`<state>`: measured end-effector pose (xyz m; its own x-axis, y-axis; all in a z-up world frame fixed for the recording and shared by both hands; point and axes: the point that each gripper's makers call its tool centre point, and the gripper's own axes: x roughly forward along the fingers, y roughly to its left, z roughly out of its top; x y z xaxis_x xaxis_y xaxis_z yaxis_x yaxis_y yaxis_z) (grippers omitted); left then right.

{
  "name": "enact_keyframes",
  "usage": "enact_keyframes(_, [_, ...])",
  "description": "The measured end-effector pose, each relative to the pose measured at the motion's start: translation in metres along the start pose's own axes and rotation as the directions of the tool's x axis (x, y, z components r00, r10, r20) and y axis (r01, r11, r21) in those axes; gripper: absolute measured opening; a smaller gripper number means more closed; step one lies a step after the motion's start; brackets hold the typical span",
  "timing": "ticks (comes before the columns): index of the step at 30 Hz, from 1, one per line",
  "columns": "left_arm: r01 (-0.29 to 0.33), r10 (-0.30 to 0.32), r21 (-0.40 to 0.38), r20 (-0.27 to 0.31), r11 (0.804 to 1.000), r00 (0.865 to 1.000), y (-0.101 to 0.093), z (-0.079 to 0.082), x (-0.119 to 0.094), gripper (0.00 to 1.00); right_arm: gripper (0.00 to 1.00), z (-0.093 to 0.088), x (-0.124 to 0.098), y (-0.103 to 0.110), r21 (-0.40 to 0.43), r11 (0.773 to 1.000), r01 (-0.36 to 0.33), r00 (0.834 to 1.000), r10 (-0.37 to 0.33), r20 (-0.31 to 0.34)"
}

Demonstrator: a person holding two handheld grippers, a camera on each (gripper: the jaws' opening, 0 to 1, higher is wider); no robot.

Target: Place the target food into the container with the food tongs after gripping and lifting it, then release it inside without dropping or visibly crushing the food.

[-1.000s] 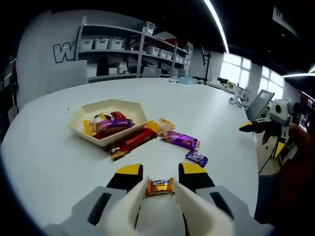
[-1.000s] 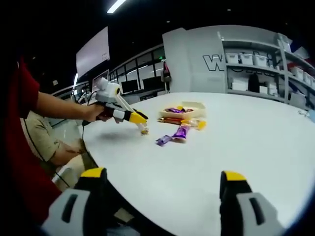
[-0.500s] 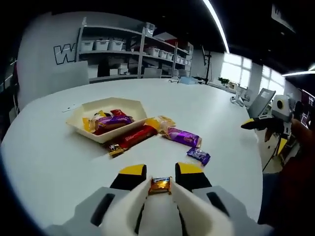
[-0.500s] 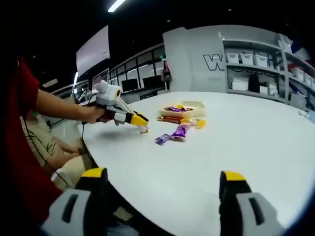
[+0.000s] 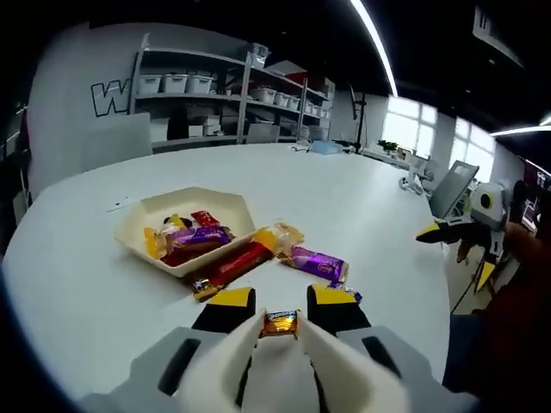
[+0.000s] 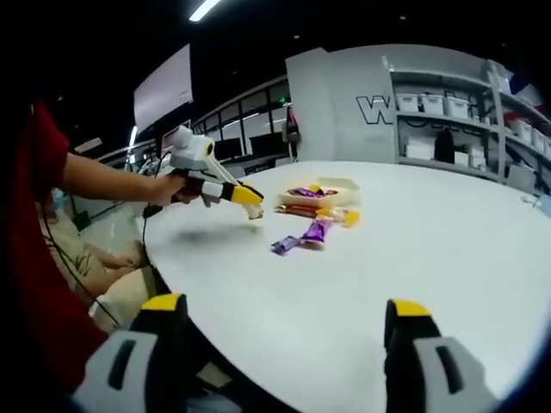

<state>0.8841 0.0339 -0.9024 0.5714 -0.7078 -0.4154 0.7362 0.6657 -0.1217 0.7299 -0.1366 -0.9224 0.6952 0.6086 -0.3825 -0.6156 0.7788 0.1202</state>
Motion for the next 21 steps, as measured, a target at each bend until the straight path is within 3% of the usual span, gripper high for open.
enact_keyframes(9, [-0.015,0.015,0.008,0.044,1.000,0.999,0.016,0.028,0.008,0.22,0.95,0.002,-0.003,-0.006,0.020,1.000,0.007,1.000,-0.008,0.016])
enact_keyframes(21, [-0.040,0.040,-0.003,0.049,0.999,0.998,0.036,0.037,0.018,0.22,0.95,-0.002,-0.002,-0.015,0.032,0.999,0.029,1.000,-0.030,0.002])
